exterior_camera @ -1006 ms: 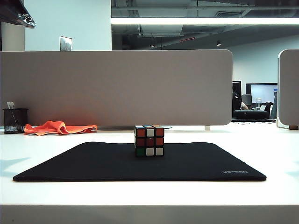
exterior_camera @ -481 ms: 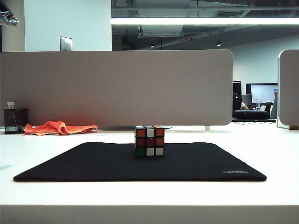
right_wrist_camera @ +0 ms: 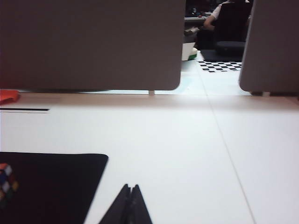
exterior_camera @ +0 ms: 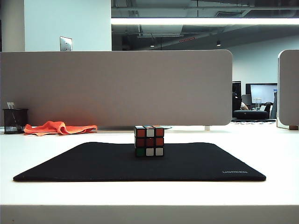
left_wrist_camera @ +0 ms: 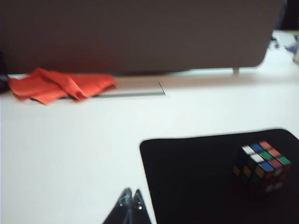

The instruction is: Pick up the cube on the right side of the mouse pad, then place it in the center of the mouse pad.

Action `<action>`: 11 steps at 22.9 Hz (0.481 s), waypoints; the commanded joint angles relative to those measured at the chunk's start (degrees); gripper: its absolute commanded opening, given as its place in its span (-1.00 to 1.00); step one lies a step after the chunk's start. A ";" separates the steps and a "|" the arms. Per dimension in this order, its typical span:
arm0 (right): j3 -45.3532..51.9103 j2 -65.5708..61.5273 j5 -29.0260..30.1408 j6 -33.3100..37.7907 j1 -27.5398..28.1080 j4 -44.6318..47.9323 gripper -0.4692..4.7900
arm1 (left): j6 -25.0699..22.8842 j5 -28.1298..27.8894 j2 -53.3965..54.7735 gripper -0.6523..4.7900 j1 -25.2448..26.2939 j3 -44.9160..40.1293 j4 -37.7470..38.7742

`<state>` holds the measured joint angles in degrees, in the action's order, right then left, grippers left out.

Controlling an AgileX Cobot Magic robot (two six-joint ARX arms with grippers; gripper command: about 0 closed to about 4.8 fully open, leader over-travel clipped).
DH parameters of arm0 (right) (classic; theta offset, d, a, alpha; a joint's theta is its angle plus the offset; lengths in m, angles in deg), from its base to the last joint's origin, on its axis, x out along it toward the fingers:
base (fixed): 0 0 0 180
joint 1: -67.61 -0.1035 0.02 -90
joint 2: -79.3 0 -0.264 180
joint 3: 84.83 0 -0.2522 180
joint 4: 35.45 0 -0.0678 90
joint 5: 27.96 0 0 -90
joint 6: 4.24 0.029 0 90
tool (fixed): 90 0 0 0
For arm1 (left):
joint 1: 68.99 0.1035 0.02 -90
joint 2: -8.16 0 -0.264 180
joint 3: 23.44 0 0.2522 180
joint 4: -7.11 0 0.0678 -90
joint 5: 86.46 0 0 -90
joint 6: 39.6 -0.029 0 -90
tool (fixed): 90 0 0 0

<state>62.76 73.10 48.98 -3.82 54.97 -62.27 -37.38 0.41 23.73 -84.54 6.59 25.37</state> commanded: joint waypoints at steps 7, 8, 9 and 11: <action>4.70 6.25 -1.97 2.75 -0.04 -5.11 -0.82 | 2.95 -1.18 -4.02 -0.78 0.07 -6.51 1.68; 6.08 6.25 -1.51 2.08 -0.07 -5.01 -0.82 | 2.95 -1.20 -4.50 -0.78 0.07 -7.72 0.94; 6.88 6.25 -1.33 2.10 -0.07 -4.74 -0.82 | 2.97 -1.27 -4.63 -0.78 0.07 -8.13 0.87; 7.98 6.25 -1.31 2.08 -0.07 -4.61 -0.82 | 2.97 -2.23 -5.33 -0.78 0.07 -9.01 0.74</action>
<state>70.34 79.22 47.48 -1.44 54.97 -68.59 -34.78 -0.79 18.82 -84.54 -1.95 27.05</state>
